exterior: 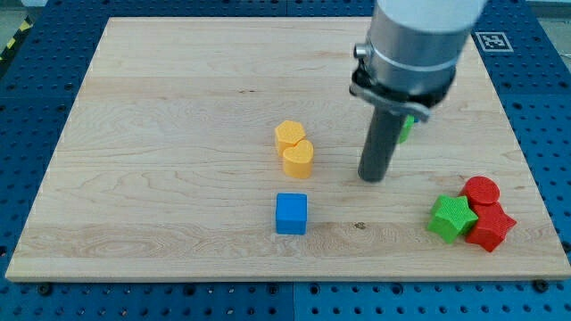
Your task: Separate the green circle and blue triangle
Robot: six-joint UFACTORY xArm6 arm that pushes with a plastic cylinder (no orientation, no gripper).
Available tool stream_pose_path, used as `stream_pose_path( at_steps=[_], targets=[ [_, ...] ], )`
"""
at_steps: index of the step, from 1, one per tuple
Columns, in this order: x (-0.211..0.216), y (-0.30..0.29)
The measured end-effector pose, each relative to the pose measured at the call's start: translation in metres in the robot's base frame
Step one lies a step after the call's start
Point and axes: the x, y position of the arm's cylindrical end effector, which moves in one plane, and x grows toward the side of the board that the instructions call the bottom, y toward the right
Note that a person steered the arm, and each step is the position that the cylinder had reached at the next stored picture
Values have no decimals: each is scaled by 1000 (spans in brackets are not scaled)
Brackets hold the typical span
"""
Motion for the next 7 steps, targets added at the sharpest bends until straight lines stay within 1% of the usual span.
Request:
stream_pose_path(
  at_steps=[1,2,3,4,5,7],
  targets=[
    [-48,-10],
    [-77,-12],
    [-89,5],
    [-77,12],
    [-80,33],
    [-84,41]
  ],
)
